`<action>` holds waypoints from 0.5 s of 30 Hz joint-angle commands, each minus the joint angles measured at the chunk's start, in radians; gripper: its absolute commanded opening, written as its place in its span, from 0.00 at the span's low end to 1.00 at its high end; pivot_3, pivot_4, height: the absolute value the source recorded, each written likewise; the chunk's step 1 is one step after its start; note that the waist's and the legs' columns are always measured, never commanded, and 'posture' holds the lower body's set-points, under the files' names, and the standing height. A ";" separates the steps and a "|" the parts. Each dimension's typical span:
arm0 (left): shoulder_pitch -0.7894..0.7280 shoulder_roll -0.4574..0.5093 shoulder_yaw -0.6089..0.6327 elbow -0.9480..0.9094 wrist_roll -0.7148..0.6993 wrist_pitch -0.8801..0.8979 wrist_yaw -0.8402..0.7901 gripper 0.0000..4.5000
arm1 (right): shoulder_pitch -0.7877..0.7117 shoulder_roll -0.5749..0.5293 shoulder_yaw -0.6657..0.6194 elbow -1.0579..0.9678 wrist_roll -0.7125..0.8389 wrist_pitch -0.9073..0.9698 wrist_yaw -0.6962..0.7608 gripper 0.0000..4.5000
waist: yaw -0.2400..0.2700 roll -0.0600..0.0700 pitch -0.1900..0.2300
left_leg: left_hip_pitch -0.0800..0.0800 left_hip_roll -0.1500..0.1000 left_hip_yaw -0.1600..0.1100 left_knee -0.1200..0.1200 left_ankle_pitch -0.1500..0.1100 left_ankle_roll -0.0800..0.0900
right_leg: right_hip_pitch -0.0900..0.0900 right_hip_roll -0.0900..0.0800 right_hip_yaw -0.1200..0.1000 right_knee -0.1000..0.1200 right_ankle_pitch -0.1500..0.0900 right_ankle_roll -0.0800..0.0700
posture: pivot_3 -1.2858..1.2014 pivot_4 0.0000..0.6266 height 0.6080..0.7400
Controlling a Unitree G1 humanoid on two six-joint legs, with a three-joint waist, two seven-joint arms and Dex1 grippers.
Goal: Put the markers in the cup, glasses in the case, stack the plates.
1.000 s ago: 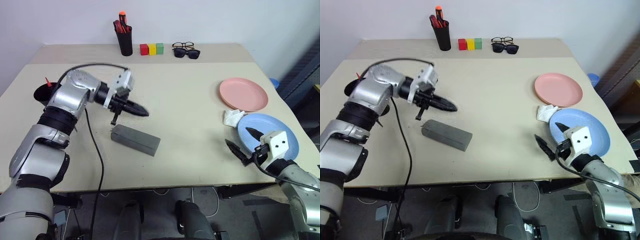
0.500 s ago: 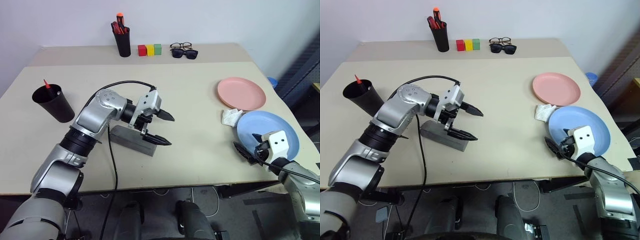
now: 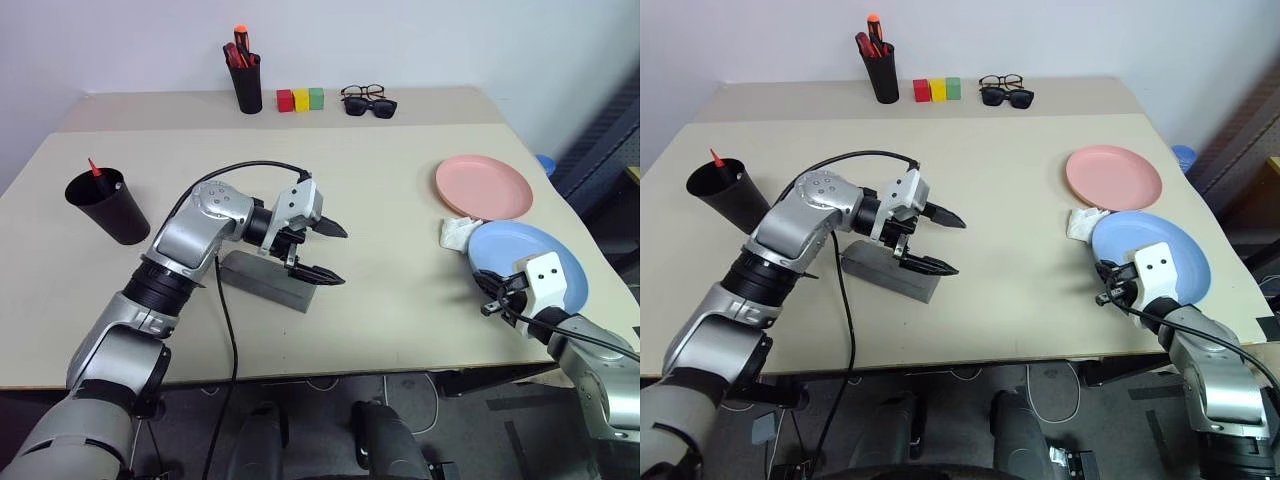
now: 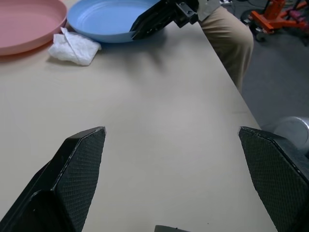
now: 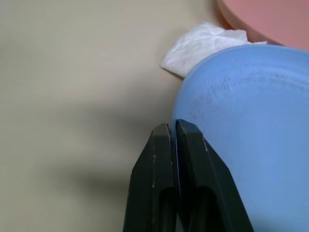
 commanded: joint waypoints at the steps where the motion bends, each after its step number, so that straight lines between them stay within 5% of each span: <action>1: -0.011 -0.004 0.037 -0.026 -0.001 0.003 0.001 1.00 | -0.022 -0.014 -0.033 -0.071 -0.009 0.002 -0.032 0.01 | 0.000 0.000 0.000 | 0.000 0.000 0.000 0.000 0.000 0.000 | 0.000 0.000 0.000 0.000 0.000 0.000 | 0.52 0.24 1.00; 8: -0.012 -0.014 0.046 -0.024 0.001 0.009 0.015 1.00 | -0.165 -0.103 0.047 -0.021 -0.174 -0.129 -0.057 0.01 | -0.003 0.001 0.000 | 0.000 0.000 0.000 0.000 0.000 0.000 | 0.000 0.000 0.000 0.000 0.000 0.000 | 0.52 0.24 1.00; 15: 0.020 -0.014 0.066 -0.088 -0.007 0.058 0.059 1.00 | -0.518 -0.091 0.211 0.448 -0.259 -0.364 0.062 0.01 | -0.005 0.001 0.001 | 0.000 0.000 0.000 -0.001 0.000 0.000 | 0.000 0.000 0.000 0.000 0.000 0.000 | 0.52 0.24 1.00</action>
